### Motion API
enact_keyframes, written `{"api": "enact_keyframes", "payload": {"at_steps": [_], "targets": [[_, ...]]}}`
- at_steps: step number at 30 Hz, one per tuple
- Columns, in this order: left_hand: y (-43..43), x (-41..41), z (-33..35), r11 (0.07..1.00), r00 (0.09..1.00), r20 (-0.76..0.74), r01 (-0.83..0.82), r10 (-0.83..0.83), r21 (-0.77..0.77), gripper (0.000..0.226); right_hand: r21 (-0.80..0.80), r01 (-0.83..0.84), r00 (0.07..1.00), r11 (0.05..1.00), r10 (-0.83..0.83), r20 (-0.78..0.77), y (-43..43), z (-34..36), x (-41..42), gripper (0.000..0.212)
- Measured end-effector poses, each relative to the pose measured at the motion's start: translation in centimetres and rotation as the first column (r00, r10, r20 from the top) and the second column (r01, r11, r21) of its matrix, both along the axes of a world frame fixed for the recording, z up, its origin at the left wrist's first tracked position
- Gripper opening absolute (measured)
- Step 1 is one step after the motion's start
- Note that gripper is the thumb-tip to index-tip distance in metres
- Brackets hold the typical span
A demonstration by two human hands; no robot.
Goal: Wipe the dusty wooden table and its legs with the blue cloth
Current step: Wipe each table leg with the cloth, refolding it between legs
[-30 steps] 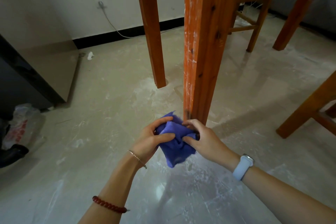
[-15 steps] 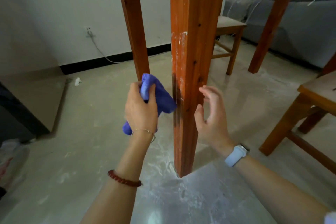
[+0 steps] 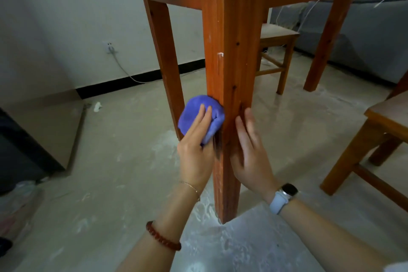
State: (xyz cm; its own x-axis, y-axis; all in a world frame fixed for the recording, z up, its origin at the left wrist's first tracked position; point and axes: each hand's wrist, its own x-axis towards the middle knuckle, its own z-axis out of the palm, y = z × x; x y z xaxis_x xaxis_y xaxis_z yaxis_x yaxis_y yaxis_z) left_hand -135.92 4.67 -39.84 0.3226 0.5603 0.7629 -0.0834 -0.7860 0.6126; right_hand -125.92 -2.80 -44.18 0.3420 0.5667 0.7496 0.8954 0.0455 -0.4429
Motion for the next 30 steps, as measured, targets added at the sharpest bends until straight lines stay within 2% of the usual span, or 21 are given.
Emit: {"api": "enact_keyframes", "payload": {"at_steps": [2, 5, 8, 10, 12, 14, 16, 18, 21, 24, 26, 30], "targets": [[-0.2, 0.1, 1.0, 0.998, 0.999, 0.047, -0.003, 0.006, -0.062, 0.042, -0.012, -0.009, 1.000, 1.000, 0.009, 0.013, -0.1, -0.1, 0.1, 0.055], [0.5, 1.6, 7.0, 0.992, 0.985, 0.142, -0.089, 0.101, -0.088, 0.039, -0.012, -0.015, 0.999, 1.000, 0.015, 0.050, -0.4, 0.0, 0.5, 0.058], [1.8, 2.8, 11.4, 0.995, 0.966, 0.241, -0.093, 0.096, -0.023, 0.036, 0.005, -0.063, 0.995, 0.998, 0.062, 0.083, -0.7, -0.1, 1.2, 0.058], [2.0, 2.7, 10.5, 0.989, 0.975, 0.206, -0.111, 0.089, 0.098, 0.040, 0.022, -0.085, 0.992, 0.996, 0.083, 0.093, -0.9, 0.0, 1.5, 0.057], [1.5, 1.7, 6.6, 0.979, 0.990, 0.104, -0.116, 0.099, 0.165, 0.042, 0.029, -0.116, 0.990, 0.993, 0.113, 0.090, -1.0, -0.1, 1.6, 0.055], [0.8, 0.5, 2.4, 0.985, 0.996, 0.003, -0.092, 0.092, 0.146, 0.042, 0.023, -0.137, 0.988, 0.990, 0.135, 0.078, -0.9, -0.2, 1.6, 0.054], [0.1, -0.1, 0.6, 0.990, 0.996, -0.035, -0.080, 0.084, 0.119, 0.041, 0.007, -0.140, 0.988, 0.990, 0.139, 0.060, -0.8, -0.5, 1.5, 0.053], [0.0, 0.4, 2.0, 0.986, 0.994, -0.002, -0.104, 0.105, 0.129, 0.042, 0.006, -0.138, 0.989, 0.990, 0.137, 0.057, -0.8, -0.6, 1.5, 0.053], [0.1, 1.9, 7.6, 0.983, 0.982, 0.127, -0.153, 0.140, 0.097, 0.043, 0.001, -0.135, 0.989, 0.991, 0.134, 0.065, -1.1, -0.3, 1.8, 0.053], [0.6, 2.8, 11.2, 0.995, 0.967, 0.240, -0.099, 0.088, 0.034, 0.042, 0.020, -0.153, 0.986, 0.988, 0.152, 0.073, -1.2, -0.1, 2.0, 0.051], [1.1, 2.8, 10.5, 0.997, 0.971, 0.231, -0.072, 0.061, 0.039, 0.041, 0.026, -0.141, 0.988, 0.990, 0.140, 0.064, -1.2, -0.3, 1.9, 0.052], [1.0, 1.6, 4.0, 0.999, 0.994, 0.094, -0.054, 0.053, 0.009, 0.042, 0.004, -0.096, 0.995, 0.995, 0.096, 0.006, -1.4, -2.0, 1.0, 0.054]]}}
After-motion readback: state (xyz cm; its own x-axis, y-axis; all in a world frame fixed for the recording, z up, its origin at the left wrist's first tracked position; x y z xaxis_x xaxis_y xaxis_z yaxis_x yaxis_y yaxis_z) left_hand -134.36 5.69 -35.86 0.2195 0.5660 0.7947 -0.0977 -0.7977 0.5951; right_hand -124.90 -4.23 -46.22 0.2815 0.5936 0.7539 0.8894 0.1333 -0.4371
